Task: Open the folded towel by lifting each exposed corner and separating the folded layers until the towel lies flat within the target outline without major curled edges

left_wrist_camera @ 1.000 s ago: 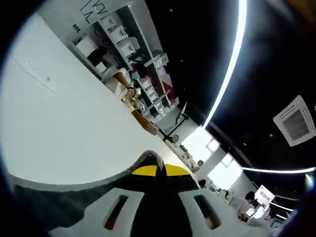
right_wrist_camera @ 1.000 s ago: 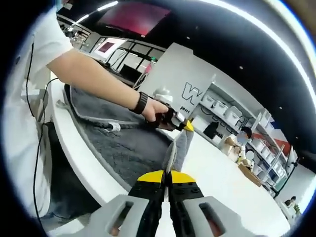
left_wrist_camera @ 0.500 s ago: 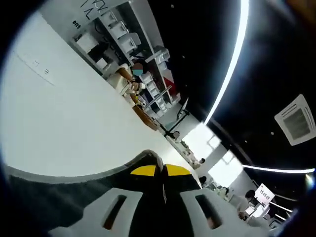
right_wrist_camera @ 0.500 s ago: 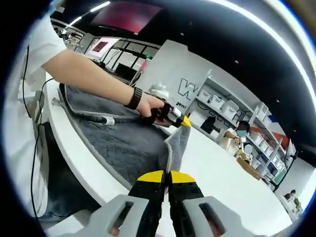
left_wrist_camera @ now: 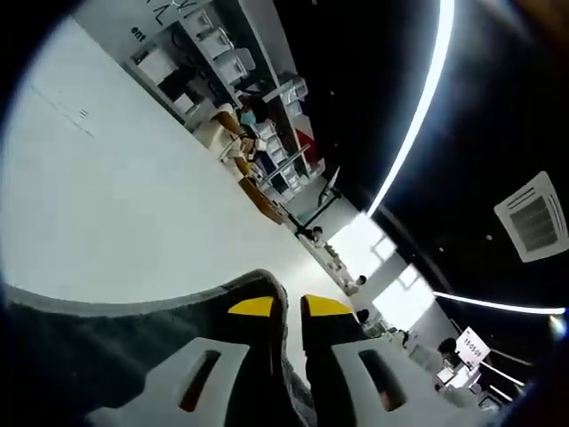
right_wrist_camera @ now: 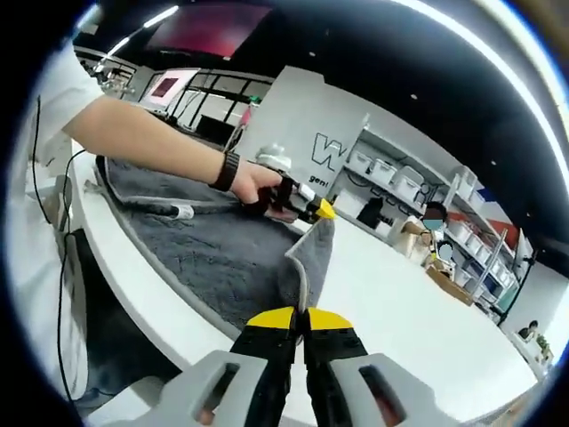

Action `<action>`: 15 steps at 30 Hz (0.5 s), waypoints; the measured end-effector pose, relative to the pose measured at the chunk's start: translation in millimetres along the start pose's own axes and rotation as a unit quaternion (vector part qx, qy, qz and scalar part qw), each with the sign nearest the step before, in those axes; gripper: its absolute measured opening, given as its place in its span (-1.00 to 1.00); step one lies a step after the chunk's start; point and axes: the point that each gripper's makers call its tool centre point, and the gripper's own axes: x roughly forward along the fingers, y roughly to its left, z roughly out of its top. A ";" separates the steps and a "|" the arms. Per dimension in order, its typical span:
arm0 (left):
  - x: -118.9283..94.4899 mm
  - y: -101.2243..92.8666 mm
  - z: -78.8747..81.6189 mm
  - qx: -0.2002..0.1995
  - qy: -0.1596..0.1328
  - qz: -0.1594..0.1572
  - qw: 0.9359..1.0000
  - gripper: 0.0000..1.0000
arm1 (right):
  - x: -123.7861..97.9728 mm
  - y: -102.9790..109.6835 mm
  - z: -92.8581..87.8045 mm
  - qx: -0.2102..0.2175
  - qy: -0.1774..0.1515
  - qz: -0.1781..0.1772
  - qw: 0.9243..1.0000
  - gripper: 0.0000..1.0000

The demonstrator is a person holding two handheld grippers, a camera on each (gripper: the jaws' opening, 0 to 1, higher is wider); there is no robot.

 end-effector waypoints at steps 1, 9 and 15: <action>0.7 0.4 -1.8 -0.004 0.003 -0.001 1.000 -0.81 | 0.2 -0.3 -0.2 0.002 -0.001 0.000 1.000 -1.00; 0.4 5.2 -13.2 -0.003 0.029 0.012 1.000 -0.73 | 0.6 -2.1 5.5 0.027 -0.015 0.005 0.999 -1.00; -2.6 1.0 -22.3 -0.002 0.033 0.013 0.999 -0.82 | 2.2 -1.4 12.4 0.037 -0.027 0.008 0.999 -0.97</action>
